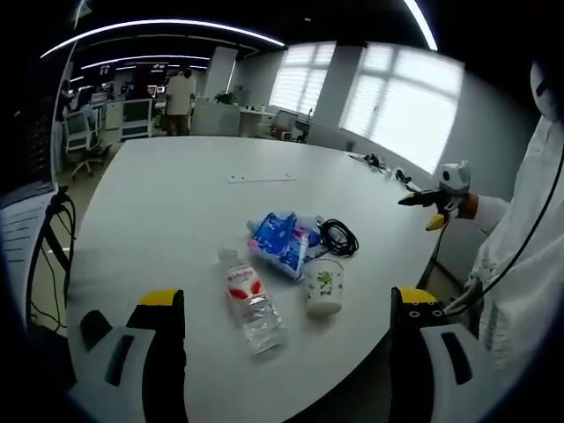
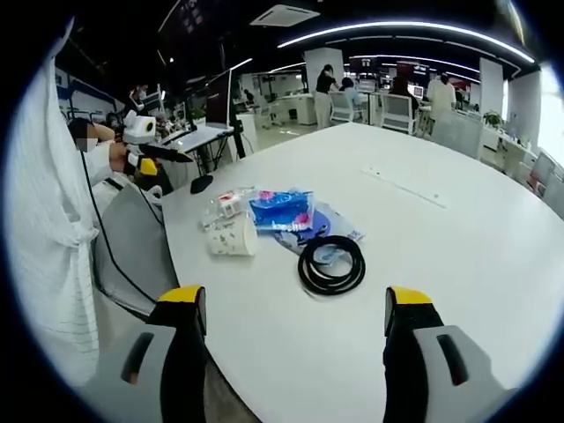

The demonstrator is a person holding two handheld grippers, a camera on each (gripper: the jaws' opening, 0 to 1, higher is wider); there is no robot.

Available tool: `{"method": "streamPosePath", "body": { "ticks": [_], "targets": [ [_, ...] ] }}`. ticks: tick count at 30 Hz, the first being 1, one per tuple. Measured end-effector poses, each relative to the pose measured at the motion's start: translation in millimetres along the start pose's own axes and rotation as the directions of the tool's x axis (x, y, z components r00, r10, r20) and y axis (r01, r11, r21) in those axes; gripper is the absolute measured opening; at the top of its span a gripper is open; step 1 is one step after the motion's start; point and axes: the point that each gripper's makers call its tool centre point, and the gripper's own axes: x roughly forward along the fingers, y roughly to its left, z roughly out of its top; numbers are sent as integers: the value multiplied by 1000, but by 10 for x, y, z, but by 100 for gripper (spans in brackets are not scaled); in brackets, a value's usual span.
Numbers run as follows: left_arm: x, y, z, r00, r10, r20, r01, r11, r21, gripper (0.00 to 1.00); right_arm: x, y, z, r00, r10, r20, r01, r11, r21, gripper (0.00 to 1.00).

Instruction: Arrange the tabletop items into an orderly group along one side of the table until the central work area is clear of visible clutter.

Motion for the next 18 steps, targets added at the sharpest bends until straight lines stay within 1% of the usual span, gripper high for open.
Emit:
{"method": "streamPosePath", "body": {
  "ticks": [8, 18],
  "targets": [
    [61, 10, 57, 1000, -6, 7, 6, 1000, 5, 100, 48, -30, 19, 1000, 4, -1, -4, 1000, -2, 82],
    [196, -11, 183, 999, -28, 16, 28, 999, 25, 100, 101, -82, 57, 1000, 2, 1, -2, 1000, -6, 82]
  ]
}}
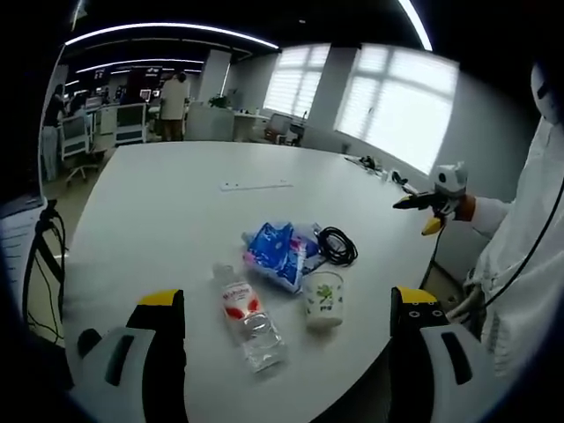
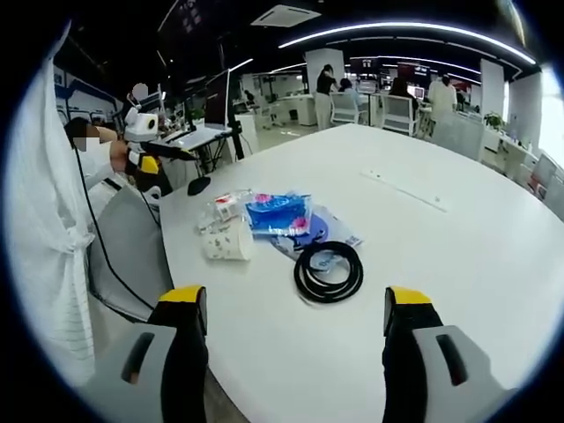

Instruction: Arrange the tabletop items into an orderly group along one side of the table until the central work area is clear of visible clutter.

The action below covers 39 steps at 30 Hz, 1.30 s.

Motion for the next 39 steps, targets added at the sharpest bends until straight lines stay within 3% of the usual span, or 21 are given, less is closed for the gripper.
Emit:
{"method": "streamPosePath", "body": {
  "ticks": [24, 39],
  "targets": [
    [390, -27, 301, 998, -62, 25, 61, 997, 38, 100, 126, -247, 149, 999, -30, 23, 30, 1000, -2, 78],
    [577, -19, 374, 996, -90, 24, 89, 995, 45, 99, 268, -343, 181, 999, -40, 24, 39, 999, 9, 75]
  ]
}}
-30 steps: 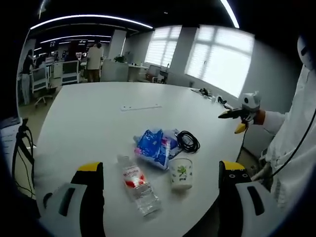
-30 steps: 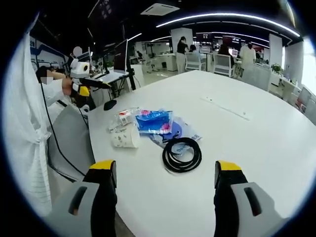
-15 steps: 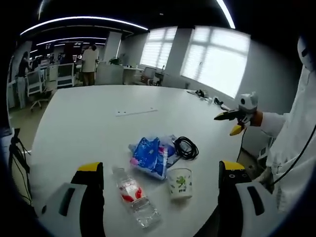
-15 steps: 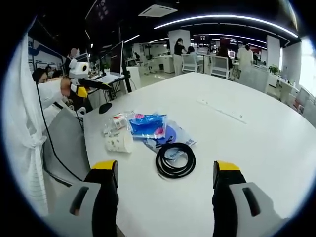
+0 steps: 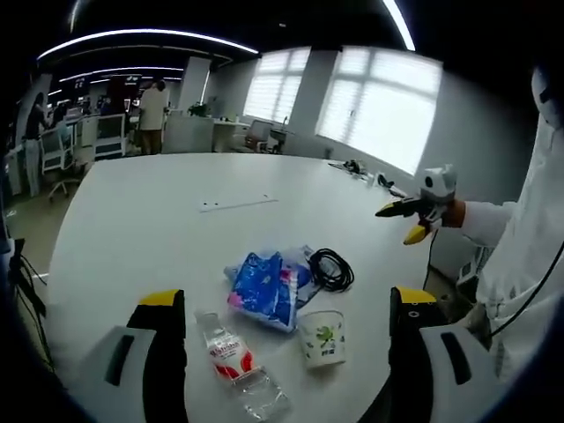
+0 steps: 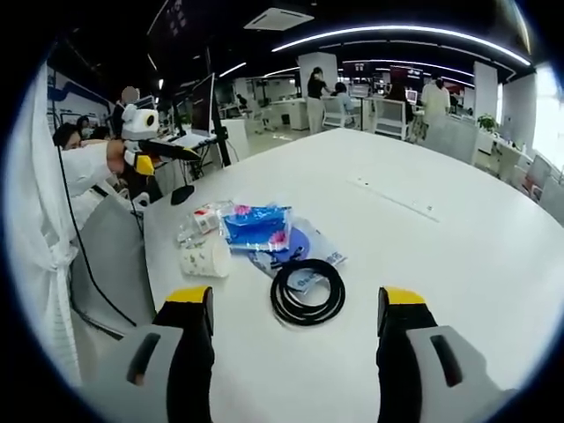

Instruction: Arrange the tabletop items into an orderly group along one side of the table until the central work area is clear of visible clutter.

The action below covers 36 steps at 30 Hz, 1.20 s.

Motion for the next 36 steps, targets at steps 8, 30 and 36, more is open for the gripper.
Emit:
{"method": "streamPosePath", "body": {
  "ticks": [8, 30, 36],
  "targets": [
    [125, -9, 56, 1000, -15, 10, 15, 1000, 0, 98, 84, -65, -6, 1000, -9, 2, 9, 1000, 7, 72],
    [394, -55, 104, 998, -54, 18, 54, 999, -4, 97, 341, -185, -17, 1000, -12, -16, 12, 1000, 9, 66],
    [455, -69, 102, 998, -64, 15, 64, 998, -3, 96, 421, -225, -42, 999, -14, -29, 15, 1000, 7, 64]
  ]
}}
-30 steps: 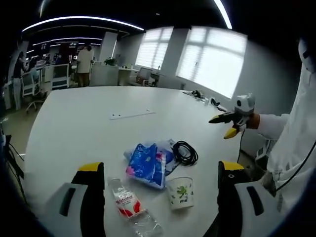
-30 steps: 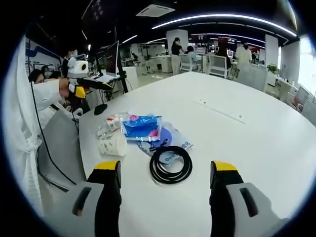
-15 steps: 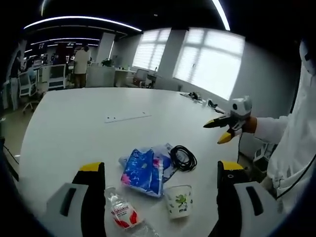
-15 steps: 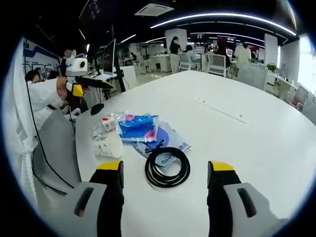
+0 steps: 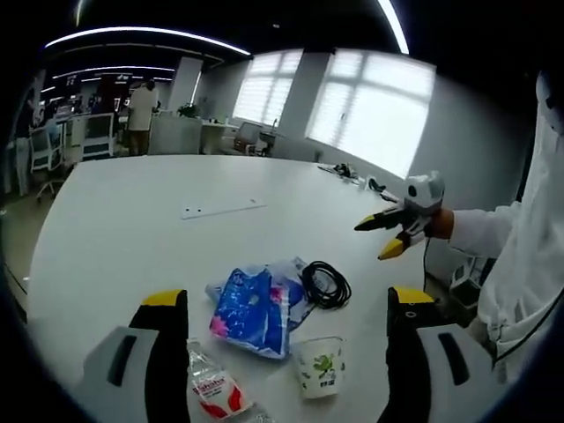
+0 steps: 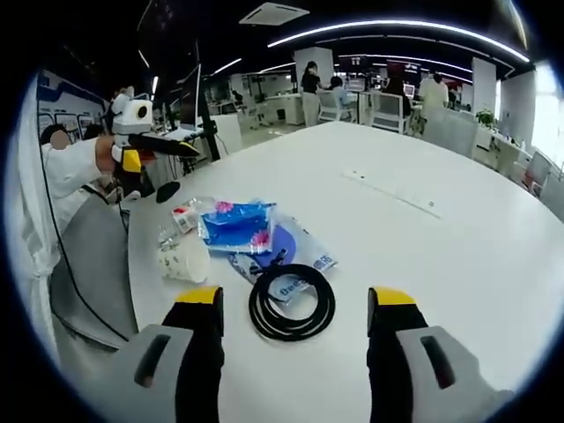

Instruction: Arrange the tabletop items into an orderly group along one side of the table until the central work area is clear of visible clutter.

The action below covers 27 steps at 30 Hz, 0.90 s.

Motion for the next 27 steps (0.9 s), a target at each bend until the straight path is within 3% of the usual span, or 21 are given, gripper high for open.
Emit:
{"method": "streamPosePath", "body": {
  "ticks": [27],
  "targets": [
    [316, -100, -26, 998, -69, 2, 69, 997, -22, 94, 369, -263, -193, 998, -19, -62, 19, 1000, 2, 50]
  ]
}}
